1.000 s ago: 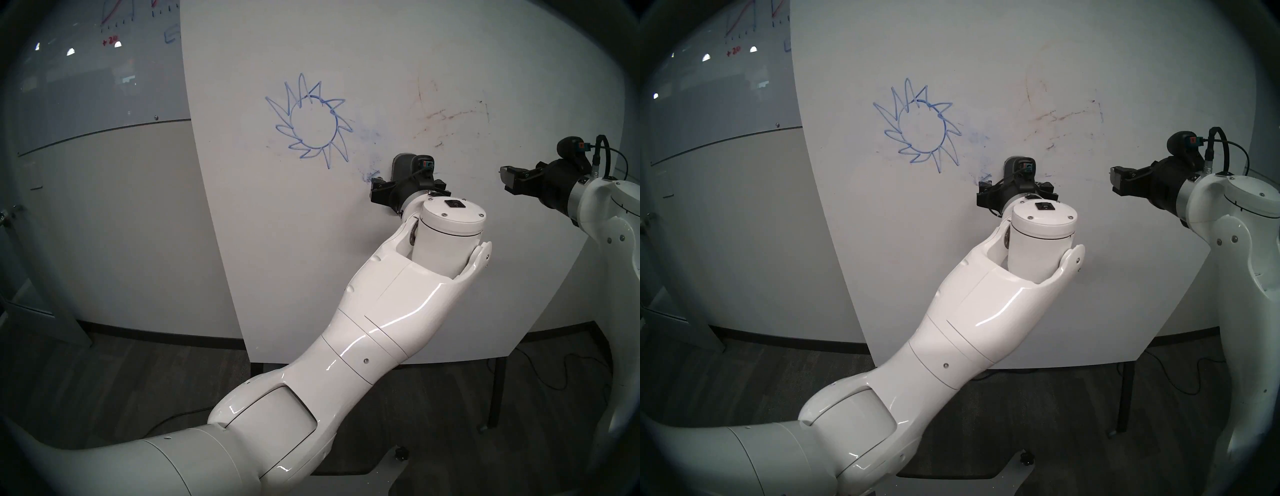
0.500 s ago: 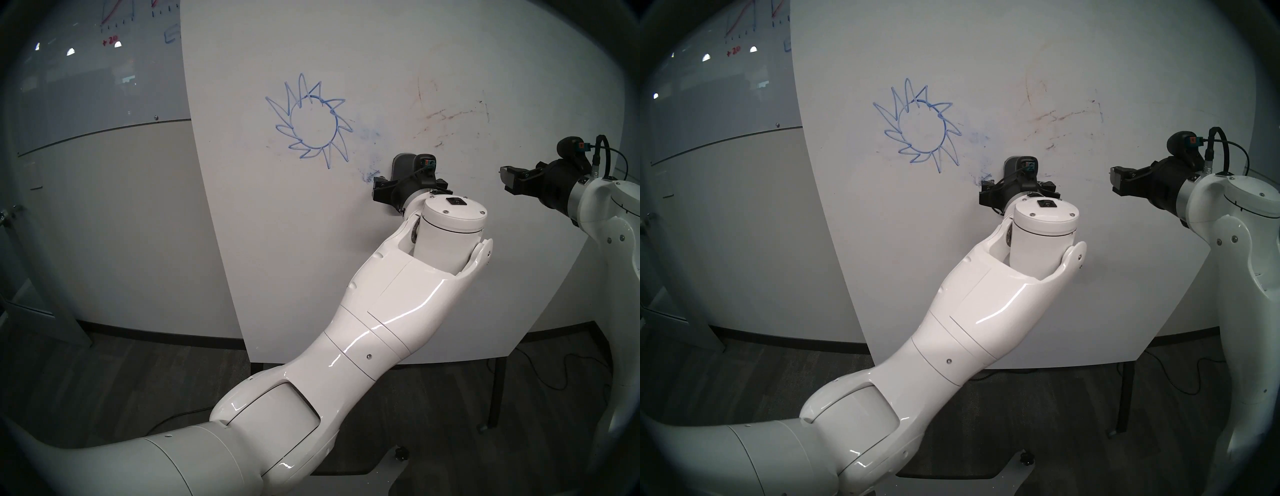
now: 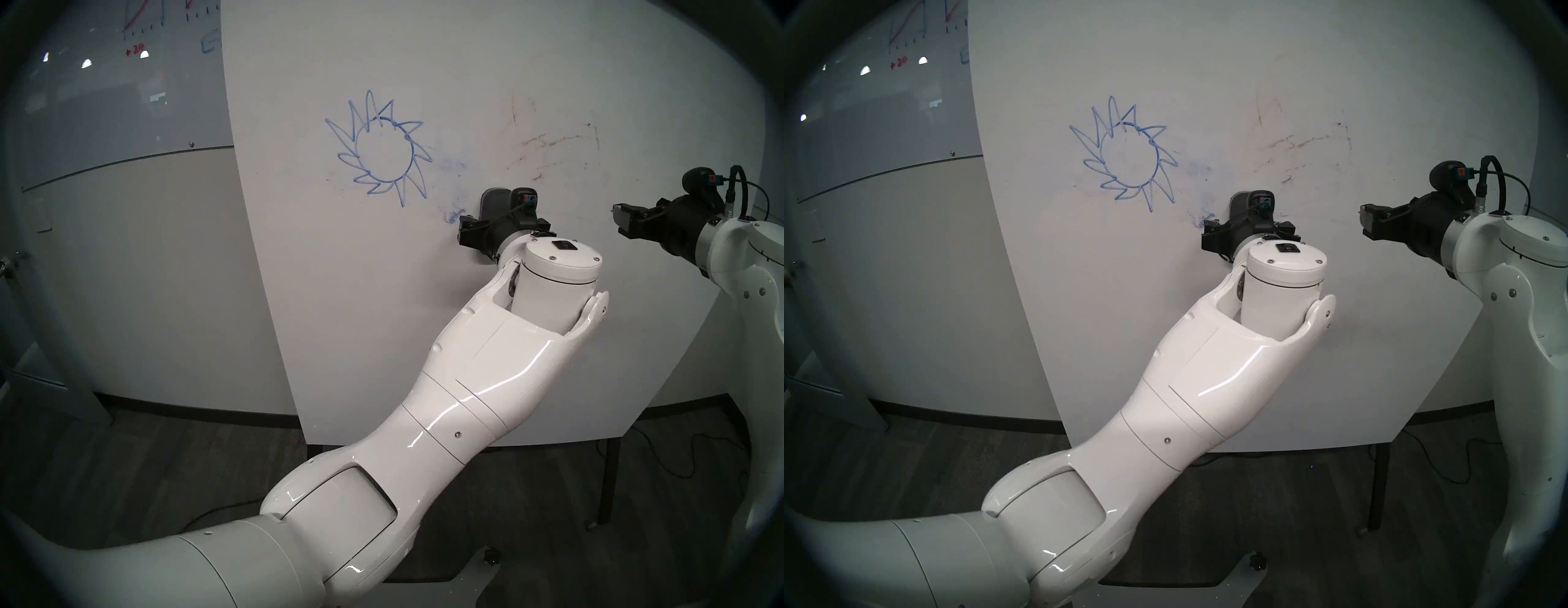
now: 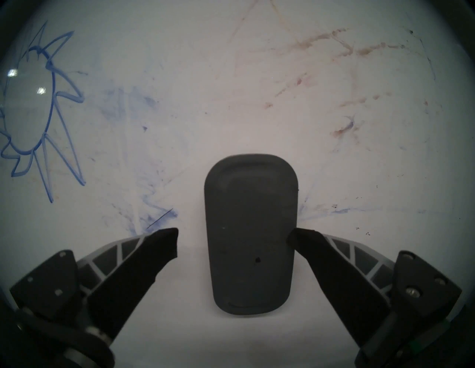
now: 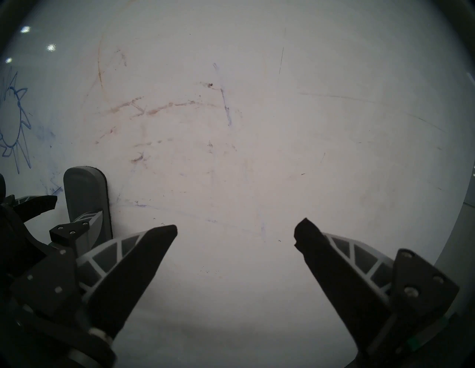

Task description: Erase all marks on the whiteboard with the eraser

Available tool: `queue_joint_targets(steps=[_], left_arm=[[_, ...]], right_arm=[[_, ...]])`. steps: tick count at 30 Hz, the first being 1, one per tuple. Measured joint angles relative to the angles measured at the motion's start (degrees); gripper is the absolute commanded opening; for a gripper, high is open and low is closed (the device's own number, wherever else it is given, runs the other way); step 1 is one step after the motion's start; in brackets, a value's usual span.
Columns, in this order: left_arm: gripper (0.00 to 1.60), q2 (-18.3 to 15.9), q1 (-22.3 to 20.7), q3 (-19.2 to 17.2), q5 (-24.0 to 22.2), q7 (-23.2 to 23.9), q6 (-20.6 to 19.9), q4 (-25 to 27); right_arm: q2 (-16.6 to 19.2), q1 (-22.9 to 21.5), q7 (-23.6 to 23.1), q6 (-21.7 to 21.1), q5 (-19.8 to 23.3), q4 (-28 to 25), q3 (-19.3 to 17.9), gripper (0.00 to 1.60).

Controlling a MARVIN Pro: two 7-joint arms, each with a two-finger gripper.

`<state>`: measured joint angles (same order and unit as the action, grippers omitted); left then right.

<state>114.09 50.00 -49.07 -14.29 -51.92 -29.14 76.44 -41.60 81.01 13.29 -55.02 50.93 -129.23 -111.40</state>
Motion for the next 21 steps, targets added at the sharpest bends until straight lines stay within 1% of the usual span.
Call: queue_joint_targets(steps=[10,21], left_arm=[[1.60,0.9,-0.8,0.6,0.7,-1.7,0.6,-2.5],[1.60,0.9,-1.5,1.2,1.6,-4.0,1.8,-4.5]], right_arm=[[0.0,0.0,0.0,0.0,0.0,0.0,0.0,1.60],[0.0,0.0,0.0,0.0,0.0,0.0,0.0,1.60]])
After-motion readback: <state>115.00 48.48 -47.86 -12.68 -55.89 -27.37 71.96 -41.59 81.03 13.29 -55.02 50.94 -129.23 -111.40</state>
